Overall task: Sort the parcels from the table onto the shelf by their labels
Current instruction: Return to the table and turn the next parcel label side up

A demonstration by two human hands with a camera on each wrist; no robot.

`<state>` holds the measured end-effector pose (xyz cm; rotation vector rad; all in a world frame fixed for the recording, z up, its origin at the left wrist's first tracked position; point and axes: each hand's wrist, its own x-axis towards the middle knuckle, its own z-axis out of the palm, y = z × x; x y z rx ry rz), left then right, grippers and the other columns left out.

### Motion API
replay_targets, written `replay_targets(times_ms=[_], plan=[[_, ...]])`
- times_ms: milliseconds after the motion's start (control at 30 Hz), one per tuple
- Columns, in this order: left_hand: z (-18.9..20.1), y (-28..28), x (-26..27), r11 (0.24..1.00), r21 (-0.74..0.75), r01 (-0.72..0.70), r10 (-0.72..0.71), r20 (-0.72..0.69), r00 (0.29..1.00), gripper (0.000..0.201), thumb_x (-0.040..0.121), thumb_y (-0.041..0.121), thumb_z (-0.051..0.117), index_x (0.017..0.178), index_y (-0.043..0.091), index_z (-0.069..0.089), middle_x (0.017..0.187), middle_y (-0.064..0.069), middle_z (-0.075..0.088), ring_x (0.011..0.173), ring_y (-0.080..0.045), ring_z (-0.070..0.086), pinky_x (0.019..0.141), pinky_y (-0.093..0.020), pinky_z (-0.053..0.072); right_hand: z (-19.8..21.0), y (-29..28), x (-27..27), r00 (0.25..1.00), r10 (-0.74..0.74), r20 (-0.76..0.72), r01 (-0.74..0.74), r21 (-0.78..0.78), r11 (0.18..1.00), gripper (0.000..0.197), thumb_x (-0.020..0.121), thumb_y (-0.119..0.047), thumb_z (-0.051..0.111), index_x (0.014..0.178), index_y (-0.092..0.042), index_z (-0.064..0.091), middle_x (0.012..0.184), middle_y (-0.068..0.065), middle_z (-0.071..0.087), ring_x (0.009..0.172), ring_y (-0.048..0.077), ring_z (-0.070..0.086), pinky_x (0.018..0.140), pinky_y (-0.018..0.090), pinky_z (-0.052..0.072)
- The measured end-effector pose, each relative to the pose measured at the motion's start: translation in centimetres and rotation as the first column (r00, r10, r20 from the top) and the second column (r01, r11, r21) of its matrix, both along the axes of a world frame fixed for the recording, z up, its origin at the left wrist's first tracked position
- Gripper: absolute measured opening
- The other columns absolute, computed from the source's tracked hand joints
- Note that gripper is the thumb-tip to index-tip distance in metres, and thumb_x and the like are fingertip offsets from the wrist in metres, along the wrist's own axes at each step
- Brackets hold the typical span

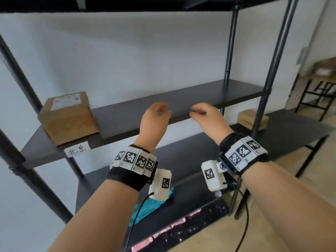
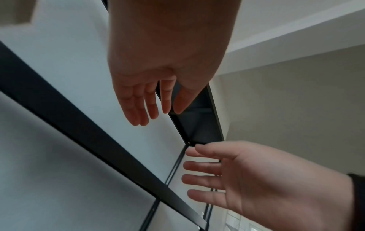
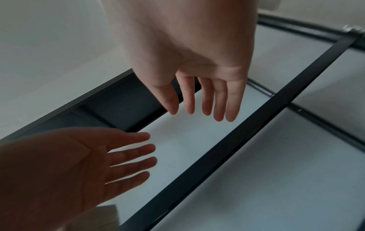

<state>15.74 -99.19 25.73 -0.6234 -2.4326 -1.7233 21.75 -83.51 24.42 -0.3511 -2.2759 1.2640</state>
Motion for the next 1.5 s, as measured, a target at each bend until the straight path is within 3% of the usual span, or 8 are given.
replay_targets(times_ms=[233,367,467,567,667,766,933,1500], plan=[[-3.8,15.4,4.0,0.983,-0.065,0.173,-0.165,0.114,0.980,0.037,0.096,0.019,0.056,0.132,0.021,0.062,0.128,0.005,0.062,0.105,-0.016,0.061,0.082,-0.025,0.045,-2.6,15.0,6.4,0.987,-0.153,0.057,0.154,-0.013,0.988,0.033,0.095,-0.023,0.057,0.126,-0.015,0.062,0.127,0.001,0.060,0.117,0.015,0.057,0.098,0.029,0.042],[-6.1,24.3,6.8,0.968,-0.089,0.234,-0.217,0.167,0.962,0.038,0.096,0.019,0.056,0.133,0.020,0.061,0.120,0.008,0.061,0.114,-0.018,0.059,0.101,-0.035,0.048,-4.9,23.9,10.3,0.974,-0.207,0.091,0.211,-0.044,0.976,0.032,0.095,-0.022,0.059,0.126,-0.014,0.063,0.124,0.000,0.061,0.115,0.015,0.058,0.097,0.029,0.044],[-7.7,30.0,8.8,0.955,-0.127,0.267,-0.242,0.185,0.953,0.038,0.097,0.021,0.055,0.135,0.020,0.059,0.118,0.008,0.059,0.115,-0.019,0.059,0.104,-0.040,0.048,-6.2,29.2,13.0,0.960,-0.234,0.155,0.243,-0.039,0.969,0.035,0.097,-0.023,0.056,0.130,-0.016,0.060,0.125,-0.003,0.060,0.118,0.014,0.056,0.101,0.030,0.043],[-9.1,34.8,9.9,0.945,-0.144,0.293,-0.261,0.207,0.943,0.039,0.098,0.020,0.054,0.136,0.021,0.057,0.129,0.003,0.061,0.115,-0.014,0.056,0.104,-0.034,0.045,-7.4,33.8,14.9,0.948,-0.248,0.200,0.260,-0.036,0.965,0.037,0.096,-0.026,0.057,0.132,-0.018,0.059,0.129,0.000,0.060,0.120,0.016,0.056,0.102,0.031,0.042],[-10.3,39.3,10.9,0.931,-0.178,0.318,-0.275,0.229,0.934,0.039,0.098,0.020,0.052,0.137,0.021,0.056,0.132,0.002,0.061,0.110,-0.010,0.055,0.090,-0.024,0.040,-8.6,38.1,16.3,0.934,-0.267,0.239,0.286,-0.046,0.957,0.040,0.096,-0.028,0.056,0.135,-0.020,0.058,0.132,0.000,0.059,0.120,0.017,0.056,0.105,0.036,0.043],[-11.3,43.3,11.0,0.915,-0.204,0.348,-0.294,0.257,0.921,0.040,0.099,0.020,0.052,0.139,0.020,0.055,0.135,0.000,0.060,0.121,-0.016,0.056,0.093,-0.025,0.040,-9.6,42.0,16.8,0.922,-0.279,0.268,0.305,-0.058,0.951,0.041,0.096,-0.028,0.056,0.136,-0.019,0.057,0.132,0.001,0.058,0.119,0.017,0.056,0.105,0.038,0.043],[-12.7,49.9,9.0,0.894,-0.267,0.361,-0.289,0.273,0.918,0.041,0.099,0.022,0.053,0.140,0.020,0.053,0.135,-0.001,0.060,0.122,-0.018,0.057,0.102,-0.032,0.046,-11.6,48.2,15.0,0.895,-0.287,0.340,0.318,-0.036,0.947,0.041,0.096,-0.027,0.056,0.136,-0.019,0.056,0.133,0.003,0.058,0.120,0.019,0.055,0.104,0.036,0.043],[-17.8,70.9,-5.4,0.901,-0.299,0.315,-0.199,0.361,0.911,0.043,0.096,0.020,0.054,0.139,0.019,0.052,0.128,-0.001,0.059,0.119,-0.020,0.057,0.101,-0.034,0.046,-14.1,67.6,1.2,0.846,-0.287,0.450,0.319,0.006,0.948,0.043,0.098,-0.026,0.055,0.139,-0.017,0.052,0.135,0.005,0.058,0.122,0.021,0.056,0.092,0.026,0.041]])
